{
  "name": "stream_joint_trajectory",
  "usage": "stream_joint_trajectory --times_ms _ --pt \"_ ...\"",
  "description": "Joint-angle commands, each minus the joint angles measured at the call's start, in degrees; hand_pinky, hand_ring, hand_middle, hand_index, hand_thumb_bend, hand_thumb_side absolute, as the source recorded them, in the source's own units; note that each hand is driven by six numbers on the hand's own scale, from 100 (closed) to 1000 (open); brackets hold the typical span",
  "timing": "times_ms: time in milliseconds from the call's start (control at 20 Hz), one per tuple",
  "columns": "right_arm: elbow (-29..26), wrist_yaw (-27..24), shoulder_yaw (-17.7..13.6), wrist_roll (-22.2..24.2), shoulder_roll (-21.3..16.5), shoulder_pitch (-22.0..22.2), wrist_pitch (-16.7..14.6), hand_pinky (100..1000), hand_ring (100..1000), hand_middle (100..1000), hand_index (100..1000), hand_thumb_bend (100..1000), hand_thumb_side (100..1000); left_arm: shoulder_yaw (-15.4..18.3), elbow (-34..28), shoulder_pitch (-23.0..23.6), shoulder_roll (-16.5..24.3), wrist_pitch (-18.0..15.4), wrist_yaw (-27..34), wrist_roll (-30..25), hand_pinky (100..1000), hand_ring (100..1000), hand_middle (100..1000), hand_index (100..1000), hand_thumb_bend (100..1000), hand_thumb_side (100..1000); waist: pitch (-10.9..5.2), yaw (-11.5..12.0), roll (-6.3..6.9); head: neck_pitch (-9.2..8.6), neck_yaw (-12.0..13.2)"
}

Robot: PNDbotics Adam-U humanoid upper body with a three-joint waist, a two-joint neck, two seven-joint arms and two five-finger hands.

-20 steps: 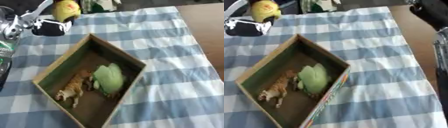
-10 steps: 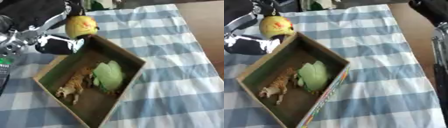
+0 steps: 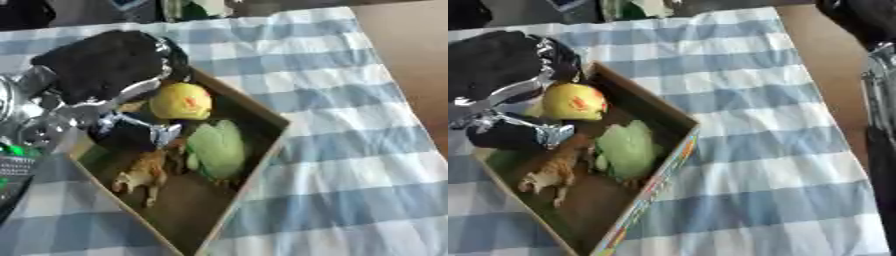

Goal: Pick up objects on the table and place them in the box.

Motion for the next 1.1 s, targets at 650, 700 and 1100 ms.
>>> stream_joint_trajectory --times_ms 650,700,1100 --pt "-1.32 -0.46 -0.34 -0.05 -0.61 -0.52 0.33 819 793 583 803 123 561 -0.57 2.43 1.63 0.71 -6.1 -3.55 -10.5 690 894 845 952 256 901 -1.49 -0.15 -0.09 0.41 0.2" --pt "-1.34 -0.46 -0.36 -0.06 -0.59 -0.49 0.36 819 793 583 803 123 561 -0.21 2.29 1.77 0.52 -6.31 -3.9 -10.4 693 897 848 954 266 915 -1.51 -0.13 -0.08 0.5 0.18" --pt "-1.53 -0.52 -0.59 -0.34 -0.42 -0.26 0.58 819 793 583 803 121 559 6.71 -1.54 4.49 -2.39 -0.25 -7.02 1.83 656 865 815 931 238 1000 -1.73 0.17 -0.15 0.73 -0.15"
